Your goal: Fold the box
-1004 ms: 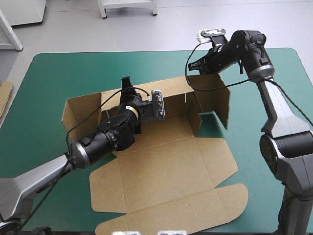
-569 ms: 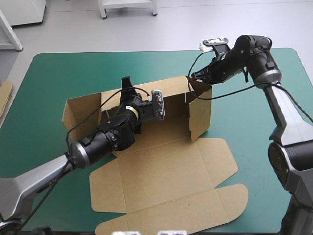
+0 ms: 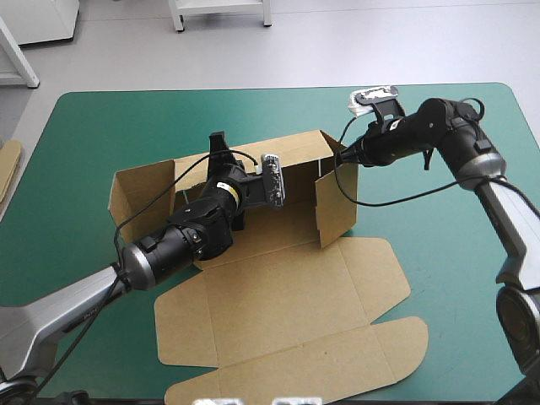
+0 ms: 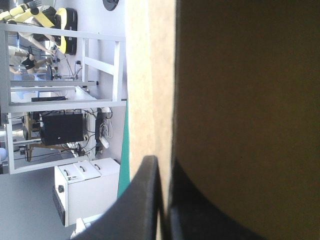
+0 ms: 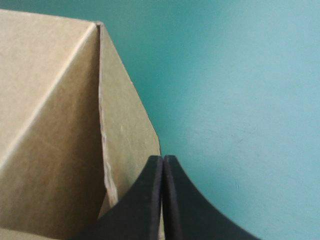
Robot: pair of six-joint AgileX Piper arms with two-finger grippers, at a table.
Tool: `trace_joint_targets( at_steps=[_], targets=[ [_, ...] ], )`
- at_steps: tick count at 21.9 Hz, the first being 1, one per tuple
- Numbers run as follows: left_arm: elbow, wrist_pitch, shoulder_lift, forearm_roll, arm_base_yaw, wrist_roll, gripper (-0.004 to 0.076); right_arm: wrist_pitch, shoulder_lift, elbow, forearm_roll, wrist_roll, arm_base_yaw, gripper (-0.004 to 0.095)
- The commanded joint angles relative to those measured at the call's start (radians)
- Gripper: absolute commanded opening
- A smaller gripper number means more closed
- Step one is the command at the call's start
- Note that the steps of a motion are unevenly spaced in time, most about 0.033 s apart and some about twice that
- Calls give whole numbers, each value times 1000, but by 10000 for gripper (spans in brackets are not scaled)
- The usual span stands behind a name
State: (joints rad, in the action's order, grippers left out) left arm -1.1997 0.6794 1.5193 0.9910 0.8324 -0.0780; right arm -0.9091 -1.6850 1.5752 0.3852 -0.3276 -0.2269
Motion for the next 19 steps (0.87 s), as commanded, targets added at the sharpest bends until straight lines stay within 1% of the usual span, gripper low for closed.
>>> trace_joint_targets(
  at_steps=[1, 2, 5, 6, 7, 9, 12, 13, 14, 19],
  targets=[
    [-13, -34, -30, -36, 4, 38, -8, 162, 104, -105, 107, -105, 1, 0],
    [-13, -34, -30, -36, 4, 38, -8, 230, 134, -180, 169, -174, 1, 0],
    [-13, -34, -30, -36, 4, 38, -8, 326, 183, -284, 273, -317, 1, 0],
    [-13, -34, -30, -36, 4, 40, -8, 380, 211, -347, 346, -414, 1, 0],
    [-13, -34, -30, -36, 4, 40, -9, 398, 218, -375, 377, -453, 1, 0],
    [-13, -34, -30, -32, 4, 40, -9, 448, 241, -438, 462, -581, 1, 0],
    [-13, -52, -30, -26, 4, 51, -9, 456, 268, -499, 650, -817, 1, 0],
    [-13, -59, -30, -26, 4, 62, -8, 456, 275, -512, 699, -872, 1, 0],
    [-13, -61, -30, -14, 4, 78, -8, 456, 275, -523, 727, -905, 1, 0],
    [-13, -61, -30, -7, 4, 91, -9, 445, 277, -528, 731, -959, 1, 0]
  ],
)
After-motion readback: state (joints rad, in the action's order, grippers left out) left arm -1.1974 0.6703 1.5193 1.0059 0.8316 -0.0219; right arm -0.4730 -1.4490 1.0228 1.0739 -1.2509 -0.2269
